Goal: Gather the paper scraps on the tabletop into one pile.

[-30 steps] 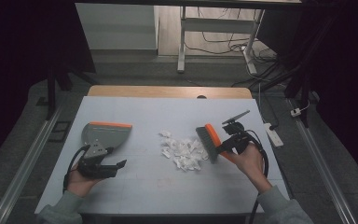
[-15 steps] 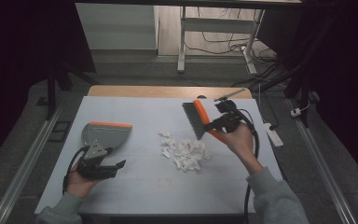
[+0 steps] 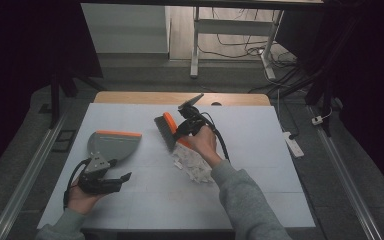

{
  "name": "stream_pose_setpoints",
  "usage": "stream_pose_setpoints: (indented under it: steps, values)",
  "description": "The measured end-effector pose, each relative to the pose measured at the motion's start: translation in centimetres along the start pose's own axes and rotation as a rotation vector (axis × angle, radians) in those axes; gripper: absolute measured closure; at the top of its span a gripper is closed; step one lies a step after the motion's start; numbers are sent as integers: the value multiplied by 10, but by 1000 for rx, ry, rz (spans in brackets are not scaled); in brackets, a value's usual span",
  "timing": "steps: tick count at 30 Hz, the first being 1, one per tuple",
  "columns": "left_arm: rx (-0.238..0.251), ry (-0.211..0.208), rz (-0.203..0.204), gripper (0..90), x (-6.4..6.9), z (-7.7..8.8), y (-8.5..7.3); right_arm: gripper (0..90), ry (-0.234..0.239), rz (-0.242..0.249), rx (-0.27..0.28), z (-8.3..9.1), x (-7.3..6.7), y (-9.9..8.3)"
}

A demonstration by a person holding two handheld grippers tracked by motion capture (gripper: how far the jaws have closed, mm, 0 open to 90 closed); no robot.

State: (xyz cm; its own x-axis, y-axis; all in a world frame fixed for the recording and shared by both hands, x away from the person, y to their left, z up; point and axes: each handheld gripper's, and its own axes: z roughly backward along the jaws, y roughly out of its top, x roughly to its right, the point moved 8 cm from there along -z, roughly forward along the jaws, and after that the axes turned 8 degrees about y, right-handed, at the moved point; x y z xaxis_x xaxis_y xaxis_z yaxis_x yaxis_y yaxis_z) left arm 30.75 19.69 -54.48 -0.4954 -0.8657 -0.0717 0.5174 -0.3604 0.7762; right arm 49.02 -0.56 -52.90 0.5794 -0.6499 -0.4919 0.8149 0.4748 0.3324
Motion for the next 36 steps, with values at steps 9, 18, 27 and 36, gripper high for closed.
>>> stream_pose_setpoints:
  steps: [9,18,27,36]
  values:
    - [2,-13,-13,293,3,-1,0,710,-12,-88,-20,18,27,-30]
    - [-6,-12,-19,293,5,-3,1,710,57,-30,118,57,16,-29]
    - [-10,-8,-13,293,5,-4,0,709,76,47,183,94,15,-43]
    - [-4,-3,-12,293,4,-4,1,709,28,90,222,133,43,-101]
